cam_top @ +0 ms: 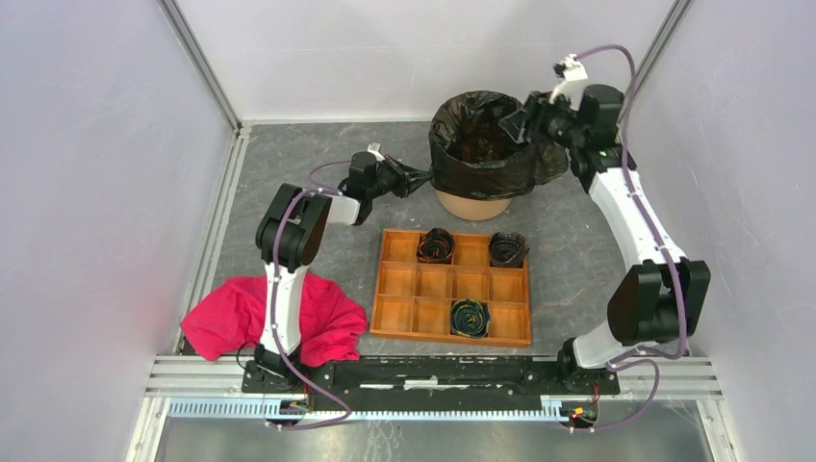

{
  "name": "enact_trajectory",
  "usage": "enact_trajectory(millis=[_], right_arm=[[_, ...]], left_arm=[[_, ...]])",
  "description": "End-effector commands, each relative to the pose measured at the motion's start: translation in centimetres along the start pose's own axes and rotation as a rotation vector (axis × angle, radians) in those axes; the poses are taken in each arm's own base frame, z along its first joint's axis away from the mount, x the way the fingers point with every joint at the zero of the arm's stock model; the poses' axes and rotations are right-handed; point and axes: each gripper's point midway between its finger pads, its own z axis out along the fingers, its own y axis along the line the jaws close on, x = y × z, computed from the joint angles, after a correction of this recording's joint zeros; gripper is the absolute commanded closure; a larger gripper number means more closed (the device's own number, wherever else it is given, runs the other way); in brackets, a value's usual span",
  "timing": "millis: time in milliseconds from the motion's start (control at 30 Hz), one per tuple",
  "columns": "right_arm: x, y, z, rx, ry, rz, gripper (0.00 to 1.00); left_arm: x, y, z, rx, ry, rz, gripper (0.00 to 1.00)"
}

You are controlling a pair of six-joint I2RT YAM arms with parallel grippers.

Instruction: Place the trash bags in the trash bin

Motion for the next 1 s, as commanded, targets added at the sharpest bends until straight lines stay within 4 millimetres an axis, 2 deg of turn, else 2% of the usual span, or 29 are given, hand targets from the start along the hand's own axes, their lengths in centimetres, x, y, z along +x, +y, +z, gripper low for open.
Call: enact_trajectory(millis=[0, 133, 267, 400, 467, 567, 800, 867, 967], right_arm=[[0.3, 0.0, 2.5, 0.109, 0.093, -0.149, 0.41], [3.0, 0.0, 5.9, 0.192, 0.251, -0.301, 0.44], [4.9, -0.7, 9.0, 0.29, 0.392, -0.438, 0.5], [8.0, -1.1, 11.1, 0.33, 0.505, -0.523, 0.63], [9.5, -1.3, 11.6, 0.331, 0.524, -0.528, 0.69], [11.4, -1.3, 12.2, 0.321, 0.532, -0.533, 0.74], [14.9, -1.0, 15.0, 0.253, 0.547, -0.473, 0.74], [16.0, -0.5, 15.9, 0.21, 0.549, -0.443, 0.74], [17.0, 1.7, 17.0, 0.081, 0.526, -0.378, 0.74]], left_arm=[[0.2, 0.2, 0.0, -0.011, -0.015, 0.072, 0.98], [0.4, 0.0, -0.1, -0.008, -0.002, 0.073, 0.98], [0.6, 0.1, -0.2, -0.008, 0.008, 0.074, 0.98], [0.8, 0.2, -0.3, -0.009, 0.013, 0.079, 0.98], [0.8, 0.3, -0.3, -0.012, 0.014, 0.086, 0.98], [0.8, 0.6, -0.3, -0.018, 0.013, 0.086, 0.98], [0.9, 1.2, -0.1, -0.014, 0.016, 0.065, 0.98], [0.9, 1.3, 0.0, -0.007, 0.018, 0.055, 0.98], [0.9, 1.3, -0.1, -0.004, 0.016, 0.052, 0.98]])
